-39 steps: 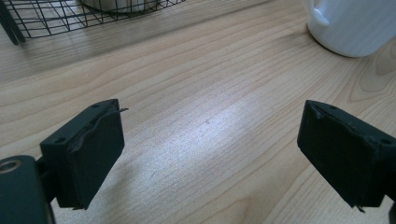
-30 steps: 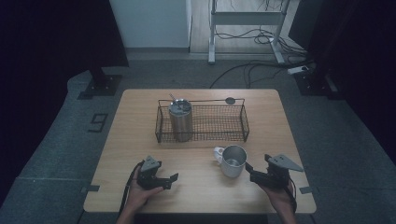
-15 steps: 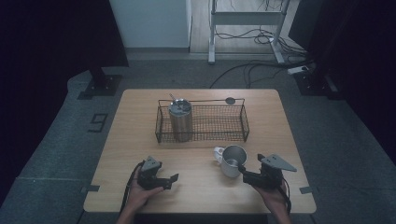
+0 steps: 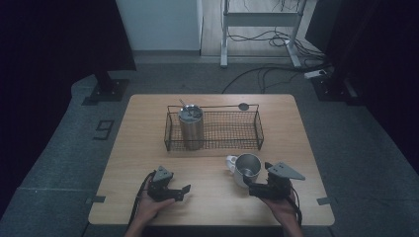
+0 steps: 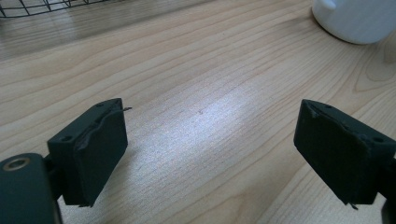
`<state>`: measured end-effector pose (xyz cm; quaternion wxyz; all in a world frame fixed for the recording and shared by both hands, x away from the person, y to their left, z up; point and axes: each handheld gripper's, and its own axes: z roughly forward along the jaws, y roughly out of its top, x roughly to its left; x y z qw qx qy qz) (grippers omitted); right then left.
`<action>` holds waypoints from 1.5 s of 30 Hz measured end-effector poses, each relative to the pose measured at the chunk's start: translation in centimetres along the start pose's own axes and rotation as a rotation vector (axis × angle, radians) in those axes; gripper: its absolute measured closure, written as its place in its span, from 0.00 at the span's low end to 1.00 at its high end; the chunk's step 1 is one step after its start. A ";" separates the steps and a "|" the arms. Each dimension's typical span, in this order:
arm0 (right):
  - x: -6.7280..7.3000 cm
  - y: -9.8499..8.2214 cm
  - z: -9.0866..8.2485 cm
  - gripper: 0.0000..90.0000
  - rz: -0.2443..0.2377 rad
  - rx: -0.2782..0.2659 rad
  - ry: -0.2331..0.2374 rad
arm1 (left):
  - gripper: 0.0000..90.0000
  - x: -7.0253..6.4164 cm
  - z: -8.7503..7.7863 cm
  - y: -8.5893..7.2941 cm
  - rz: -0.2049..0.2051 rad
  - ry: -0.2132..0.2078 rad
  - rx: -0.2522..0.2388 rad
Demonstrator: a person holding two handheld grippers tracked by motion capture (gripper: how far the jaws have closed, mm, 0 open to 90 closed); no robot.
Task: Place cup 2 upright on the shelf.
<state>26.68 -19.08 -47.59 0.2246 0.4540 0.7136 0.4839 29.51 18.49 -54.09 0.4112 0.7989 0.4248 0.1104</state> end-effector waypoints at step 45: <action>0.4 -0.7 6.1 0.00 -0.067 0.083 -0.084 | 0.13 -0.3 -0.2 -0.1 0.026 -0.005 -0.023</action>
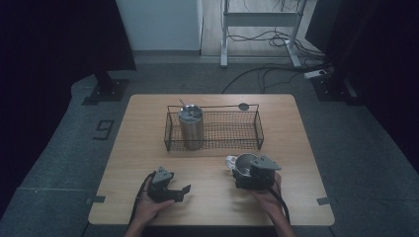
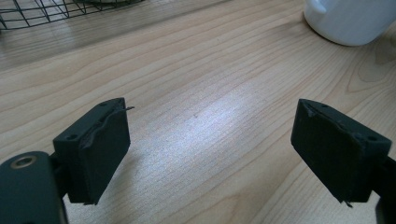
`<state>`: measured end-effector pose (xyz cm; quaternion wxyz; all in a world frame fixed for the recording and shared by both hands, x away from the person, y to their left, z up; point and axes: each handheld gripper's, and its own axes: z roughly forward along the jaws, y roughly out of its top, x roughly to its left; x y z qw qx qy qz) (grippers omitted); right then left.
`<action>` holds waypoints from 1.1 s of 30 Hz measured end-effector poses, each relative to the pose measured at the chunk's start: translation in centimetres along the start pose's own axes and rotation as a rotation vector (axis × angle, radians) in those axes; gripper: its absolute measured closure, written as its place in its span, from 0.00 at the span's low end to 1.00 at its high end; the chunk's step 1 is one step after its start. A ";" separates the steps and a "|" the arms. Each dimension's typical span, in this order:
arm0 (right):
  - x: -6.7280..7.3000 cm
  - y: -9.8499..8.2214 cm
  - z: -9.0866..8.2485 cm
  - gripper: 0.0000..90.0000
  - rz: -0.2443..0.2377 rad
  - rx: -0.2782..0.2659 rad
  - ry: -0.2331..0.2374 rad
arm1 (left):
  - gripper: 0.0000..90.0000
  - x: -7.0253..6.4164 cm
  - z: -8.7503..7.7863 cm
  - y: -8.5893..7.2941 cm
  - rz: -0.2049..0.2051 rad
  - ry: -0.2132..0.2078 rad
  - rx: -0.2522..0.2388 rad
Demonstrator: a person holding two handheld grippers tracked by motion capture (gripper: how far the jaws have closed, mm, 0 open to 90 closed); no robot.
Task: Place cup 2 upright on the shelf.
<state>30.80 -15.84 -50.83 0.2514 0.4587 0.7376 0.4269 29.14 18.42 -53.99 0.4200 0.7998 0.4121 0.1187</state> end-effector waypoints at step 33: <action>-0.2 -0.2 0.0 0.08 -0.026 -0.015 -0.015 | 0.13 -0.3 0.1 0.0 0.000 -0.004 0.002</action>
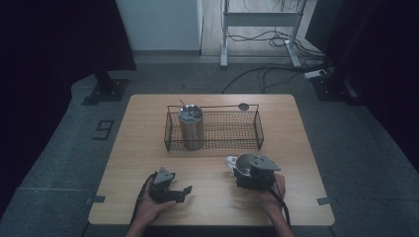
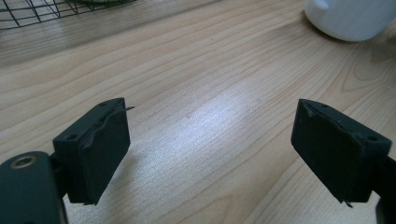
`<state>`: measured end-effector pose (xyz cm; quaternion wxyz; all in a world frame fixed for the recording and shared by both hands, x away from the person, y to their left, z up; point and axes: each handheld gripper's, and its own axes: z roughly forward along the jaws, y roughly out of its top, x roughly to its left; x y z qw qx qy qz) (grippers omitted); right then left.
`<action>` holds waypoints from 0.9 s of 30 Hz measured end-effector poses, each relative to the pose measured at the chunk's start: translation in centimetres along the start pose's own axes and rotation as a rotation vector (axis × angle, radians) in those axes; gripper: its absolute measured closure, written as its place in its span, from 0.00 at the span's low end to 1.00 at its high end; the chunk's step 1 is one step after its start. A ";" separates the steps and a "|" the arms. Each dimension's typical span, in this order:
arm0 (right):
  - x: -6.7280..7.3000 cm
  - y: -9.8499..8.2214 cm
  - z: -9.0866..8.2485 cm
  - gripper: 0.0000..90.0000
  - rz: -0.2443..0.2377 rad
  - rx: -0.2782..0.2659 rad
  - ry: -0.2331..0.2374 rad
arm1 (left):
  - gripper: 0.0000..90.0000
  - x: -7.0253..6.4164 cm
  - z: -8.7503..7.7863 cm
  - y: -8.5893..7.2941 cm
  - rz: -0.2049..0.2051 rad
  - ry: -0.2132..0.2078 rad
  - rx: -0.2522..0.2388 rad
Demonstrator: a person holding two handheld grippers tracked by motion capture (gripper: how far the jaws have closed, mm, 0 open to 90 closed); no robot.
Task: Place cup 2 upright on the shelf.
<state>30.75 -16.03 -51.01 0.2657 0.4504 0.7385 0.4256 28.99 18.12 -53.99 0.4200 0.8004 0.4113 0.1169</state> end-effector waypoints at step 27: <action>-0.4 2.1 -2.6 0.07 0.019 -0.054 0.044 | 0.13 -0.2 -0.1 0.1 -0.016 -0.032 -0.005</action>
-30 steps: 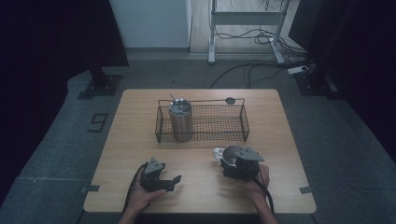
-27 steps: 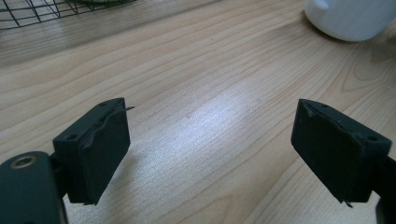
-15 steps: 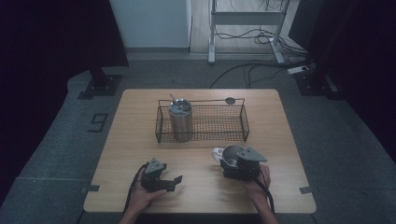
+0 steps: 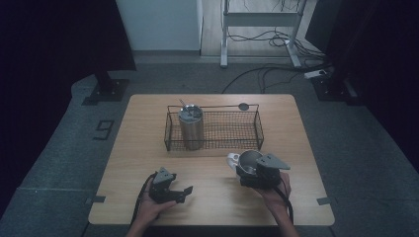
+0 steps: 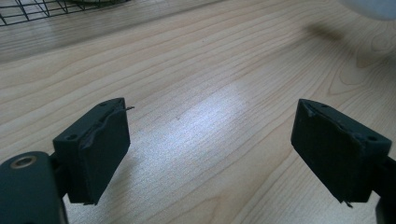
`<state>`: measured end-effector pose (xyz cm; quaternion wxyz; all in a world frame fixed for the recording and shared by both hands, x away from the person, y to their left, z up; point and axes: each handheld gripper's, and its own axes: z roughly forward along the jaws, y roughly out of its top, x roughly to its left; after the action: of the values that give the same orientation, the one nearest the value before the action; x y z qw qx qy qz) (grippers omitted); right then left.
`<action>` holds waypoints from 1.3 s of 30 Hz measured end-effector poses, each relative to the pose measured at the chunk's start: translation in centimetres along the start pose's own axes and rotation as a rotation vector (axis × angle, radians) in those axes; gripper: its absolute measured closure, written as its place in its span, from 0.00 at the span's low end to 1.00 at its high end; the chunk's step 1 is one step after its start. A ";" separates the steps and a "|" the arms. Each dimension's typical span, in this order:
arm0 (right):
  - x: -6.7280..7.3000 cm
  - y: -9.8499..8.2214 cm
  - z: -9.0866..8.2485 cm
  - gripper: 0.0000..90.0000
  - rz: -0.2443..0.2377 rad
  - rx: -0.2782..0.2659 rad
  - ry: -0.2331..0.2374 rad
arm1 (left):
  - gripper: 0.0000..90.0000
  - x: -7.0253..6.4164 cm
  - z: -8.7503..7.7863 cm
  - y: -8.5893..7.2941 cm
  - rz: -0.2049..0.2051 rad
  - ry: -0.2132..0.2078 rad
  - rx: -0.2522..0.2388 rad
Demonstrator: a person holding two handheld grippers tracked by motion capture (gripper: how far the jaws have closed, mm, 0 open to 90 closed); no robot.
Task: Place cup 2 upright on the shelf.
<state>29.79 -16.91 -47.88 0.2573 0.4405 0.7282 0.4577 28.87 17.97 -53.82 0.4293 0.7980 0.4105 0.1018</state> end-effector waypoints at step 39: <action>-0.4 5.1 -0.4 0.07 -0.006 -0.037 0.025 | 0.13 0.0 0.0 -0.1 0.003 -0.003 0.012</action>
<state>31.76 -16.45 -43.16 0.2577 0.4274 0.7242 0.4759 28.80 17.99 -53.95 0.4251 0.8014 0.4090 0.0987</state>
